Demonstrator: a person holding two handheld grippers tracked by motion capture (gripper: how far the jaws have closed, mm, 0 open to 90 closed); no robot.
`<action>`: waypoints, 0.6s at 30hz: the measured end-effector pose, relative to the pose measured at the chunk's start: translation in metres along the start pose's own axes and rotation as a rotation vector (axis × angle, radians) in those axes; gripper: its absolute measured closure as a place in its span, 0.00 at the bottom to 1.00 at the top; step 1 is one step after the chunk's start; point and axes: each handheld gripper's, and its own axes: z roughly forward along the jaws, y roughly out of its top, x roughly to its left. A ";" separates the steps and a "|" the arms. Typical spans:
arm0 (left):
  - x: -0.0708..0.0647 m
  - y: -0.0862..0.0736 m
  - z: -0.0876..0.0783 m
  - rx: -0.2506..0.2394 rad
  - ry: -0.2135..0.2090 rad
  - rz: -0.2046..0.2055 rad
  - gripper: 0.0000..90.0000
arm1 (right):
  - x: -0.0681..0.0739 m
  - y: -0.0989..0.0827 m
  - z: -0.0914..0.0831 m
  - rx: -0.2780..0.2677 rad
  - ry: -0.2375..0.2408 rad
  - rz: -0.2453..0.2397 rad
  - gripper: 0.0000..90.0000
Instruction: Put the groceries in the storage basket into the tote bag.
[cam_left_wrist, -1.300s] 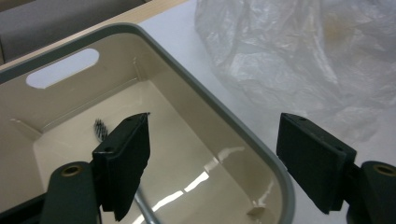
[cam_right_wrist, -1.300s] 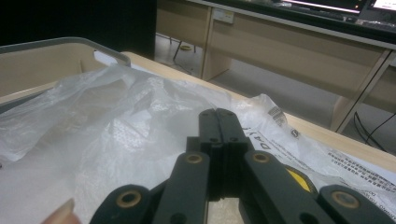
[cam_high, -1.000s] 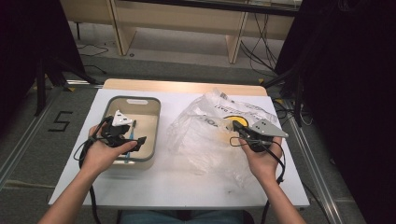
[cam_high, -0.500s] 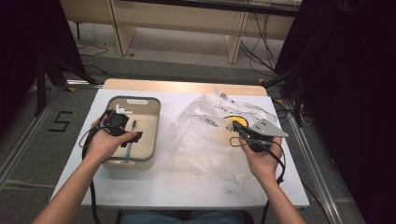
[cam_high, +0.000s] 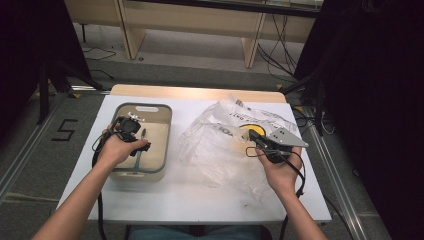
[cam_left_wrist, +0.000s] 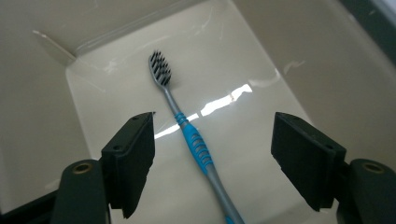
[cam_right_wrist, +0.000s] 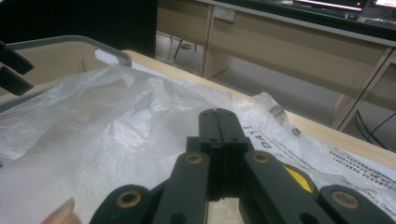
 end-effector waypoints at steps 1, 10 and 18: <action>0.001 0.000 0.003 0.017 0.003 -0.003 0.34 | 0.000 0.000 0.000 -0.002 0.000 0.000 1.00; 0.002 0.002 0.011 0.094 -0.017 -0.015 0.42 | 0.000 0.000 0.000 -0.001 0.000 0.002 1.00; 0.007 0.007 0.014 0.112 -0.021 -0.053 0.43 | 0.000 0.000 0.000 -0.002 0.001 0.001 1.00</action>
